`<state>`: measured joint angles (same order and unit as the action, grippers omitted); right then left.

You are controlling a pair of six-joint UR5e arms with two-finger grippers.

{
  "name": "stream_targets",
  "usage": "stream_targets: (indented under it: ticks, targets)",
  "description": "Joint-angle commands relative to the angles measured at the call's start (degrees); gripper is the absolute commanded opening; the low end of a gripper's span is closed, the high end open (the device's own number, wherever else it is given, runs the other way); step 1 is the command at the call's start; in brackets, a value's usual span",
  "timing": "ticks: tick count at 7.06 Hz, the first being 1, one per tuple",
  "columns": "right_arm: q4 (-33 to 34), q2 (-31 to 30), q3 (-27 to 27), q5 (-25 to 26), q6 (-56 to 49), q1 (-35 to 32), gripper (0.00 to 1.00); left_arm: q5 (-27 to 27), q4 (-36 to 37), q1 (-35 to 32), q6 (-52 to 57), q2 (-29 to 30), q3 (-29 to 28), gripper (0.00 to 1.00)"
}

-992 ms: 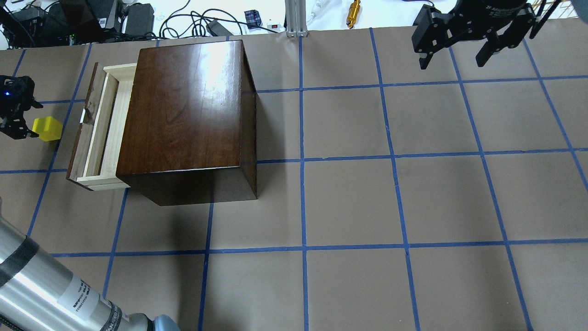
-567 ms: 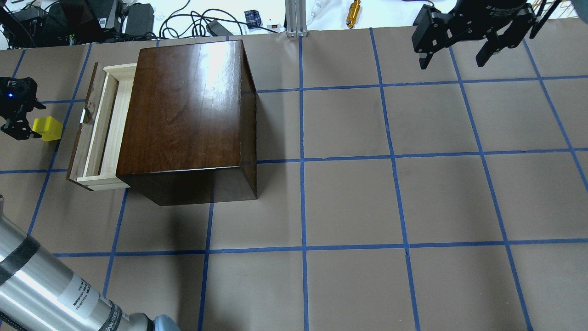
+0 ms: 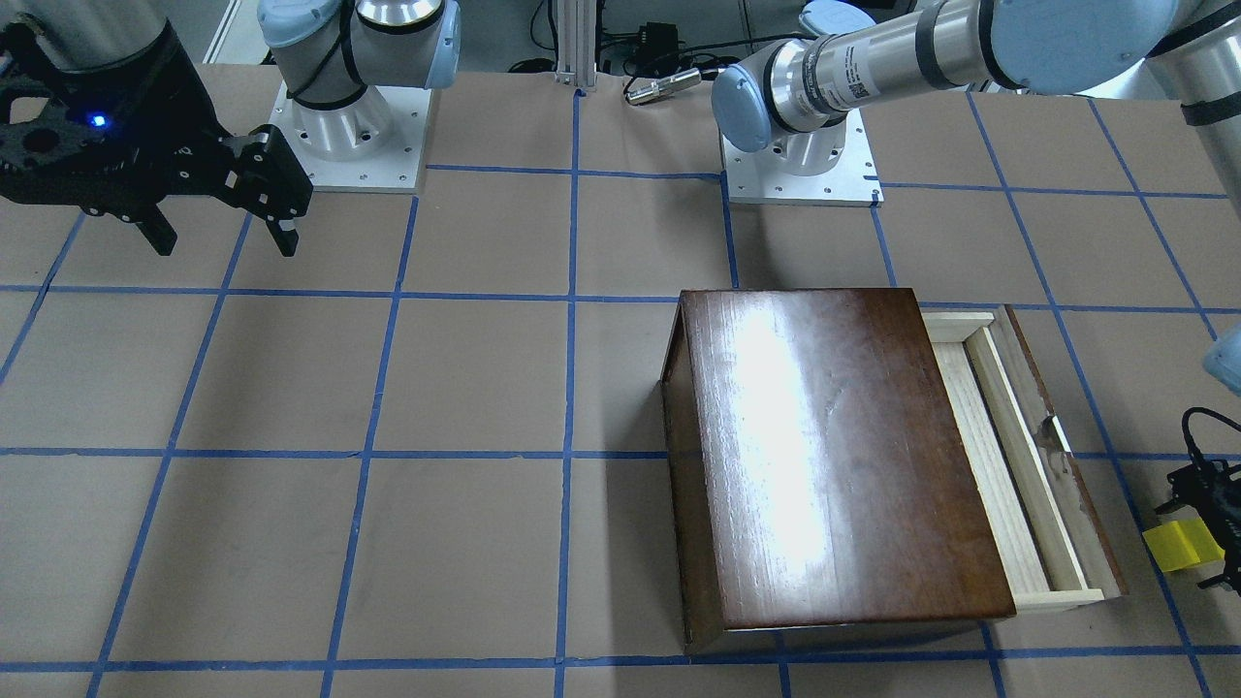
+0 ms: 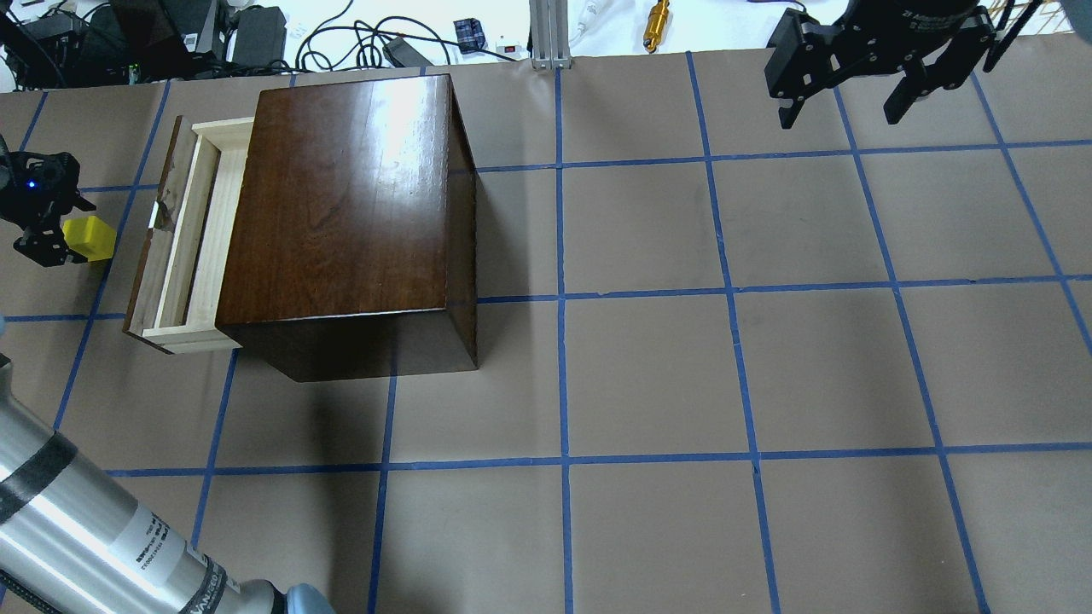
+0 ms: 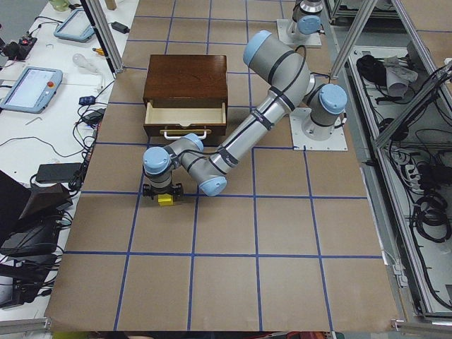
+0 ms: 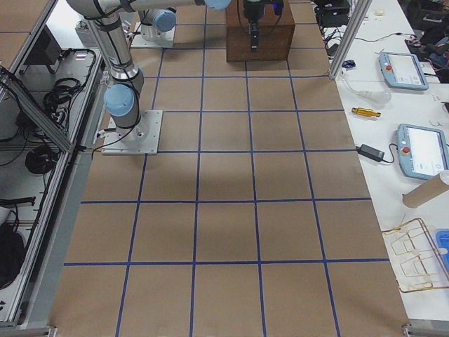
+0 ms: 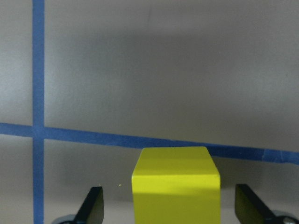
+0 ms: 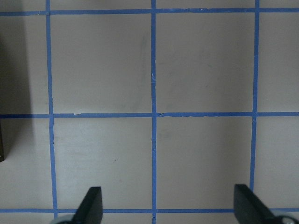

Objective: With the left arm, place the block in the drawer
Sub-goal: 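Lower the left gripper and grasp the yellow cube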

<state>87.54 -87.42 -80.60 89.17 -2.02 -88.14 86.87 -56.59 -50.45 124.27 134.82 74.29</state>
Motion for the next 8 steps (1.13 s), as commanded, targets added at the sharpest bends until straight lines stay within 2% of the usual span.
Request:
stream_targets:
  ticks: [1, 2, 3, 4, 5, 6, 7, 8]
  targets:
    - [0.00, -0.03, 0.00, -0.05, 0.00, -0.01, 1.00, -0.12, -0.01, 0.00, -0.17, 0.53, -0.02, 0.98]
    - [0.00, -0.03, 0.00, 0.04, 0.00, 0.07, 1.00, -0.12, -0.01, 0.00, -0.17, 0.62, -0.02, 0.94]
    - [0.00, 0.06, 0.00, -0.05, 0.00, -0.01, 1.00, -0.12, -0.09, 0.00, -0.17, 0.62, -0.02, 0.85]
    - [0.00, 0.06, 0.00, 0.04, 0.00, 0.07, 1.00, -0.12, -0.01, 0.00, 0.01, 0.71, -0.02, 0.46]
    - [0.00, 0.06, 0.00, -0.05, 0.00, 0.07, 1.00, -0.12, -0.09, 0.00, 0.01, 0.53, -0.11, 0.21]
    - [0.00, 0.06, 0.00, -0.05, 0.00, 0.07, 1.00, -0.03, -0.10, 0.00, 0.01, 0.36, -0.19, 0.07]
    - [0.00, 0.06, 0.00, -0.05, 0.00, -0.01, 1.00, 0.06, -0.44, 0.00, 0.01, -0.08, -0.20, 0.00]
    - [0.00, 0.06, 0.00, -0.05, 0.00, -0.01, 1.00, 0.15, -1.32, 0.00, 0.01, -1.04, -0.28, 0.00]
